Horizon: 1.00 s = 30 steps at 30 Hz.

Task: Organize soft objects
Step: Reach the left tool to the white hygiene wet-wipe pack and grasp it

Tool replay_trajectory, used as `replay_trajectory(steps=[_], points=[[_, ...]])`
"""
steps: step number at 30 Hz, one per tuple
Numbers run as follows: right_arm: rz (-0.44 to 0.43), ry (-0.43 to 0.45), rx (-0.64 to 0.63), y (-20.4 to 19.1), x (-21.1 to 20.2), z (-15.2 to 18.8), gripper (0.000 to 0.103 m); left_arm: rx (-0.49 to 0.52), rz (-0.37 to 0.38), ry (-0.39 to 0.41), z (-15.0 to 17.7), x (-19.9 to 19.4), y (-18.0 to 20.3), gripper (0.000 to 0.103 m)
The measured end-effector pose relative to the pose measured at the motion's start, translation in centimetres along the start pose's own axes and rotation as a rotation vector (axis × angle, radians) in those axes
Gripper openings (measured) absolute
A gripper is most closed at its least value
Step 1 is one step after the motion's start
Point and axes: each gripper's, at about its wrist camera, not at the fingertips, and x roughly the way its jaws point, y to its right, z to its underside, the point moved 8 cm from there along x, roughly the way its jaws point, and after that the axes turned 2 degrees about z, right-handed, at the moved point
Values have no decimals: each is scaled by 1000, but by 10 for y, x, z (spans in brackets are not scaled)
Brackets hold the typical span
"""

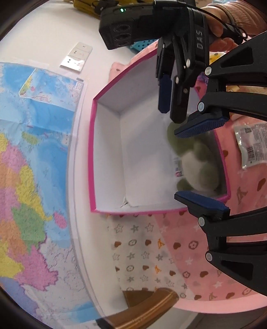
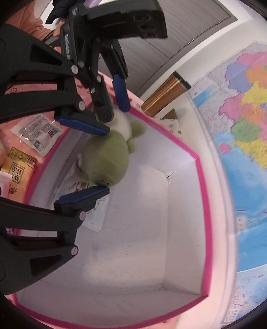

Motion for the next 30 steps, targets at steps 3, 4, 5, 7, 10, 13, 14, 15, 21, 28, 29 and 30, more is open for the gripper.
replay_trajectory(steps=[3,4,5,7,10,13,14,15,21,28,29,30], points=[[24,-12,4,5,3,1,54,1,-15,35,-1,-11,0,54],[26,-8,7,6,2,1,54,6,-23,48,-1,-16,2,54],[27,3,4,5,-2,1,54,7,-29,63,0,-20,3,54],[27,23,-12,2,-12,1,54,18,-19,90,2,-30,9,62],[23,64,-56,-9,-37,3,54,60,21,139,10,-50,26,64],[7,106,-100,-22,-67,10,54,101,79,157,22,-64,46,64],[6,116,-113,-25,-76,14,54,115,108,150,29,-67,54,64],[12,127,-126,-27,-87,19,54,120,128,145,34,-68,59,64],[69,156,-122,-11,-132,56,57,170,289,26,75,-54,103,64],[195,107,57,60,-142,106,57,173,370,-93,102,-24,131,64],[207,95,92,72,-140,113,57,176,370,-103,104,-21,134,64],[201,87,120,80,-138,116,57,178,380,-116,106,-19,138,64]])
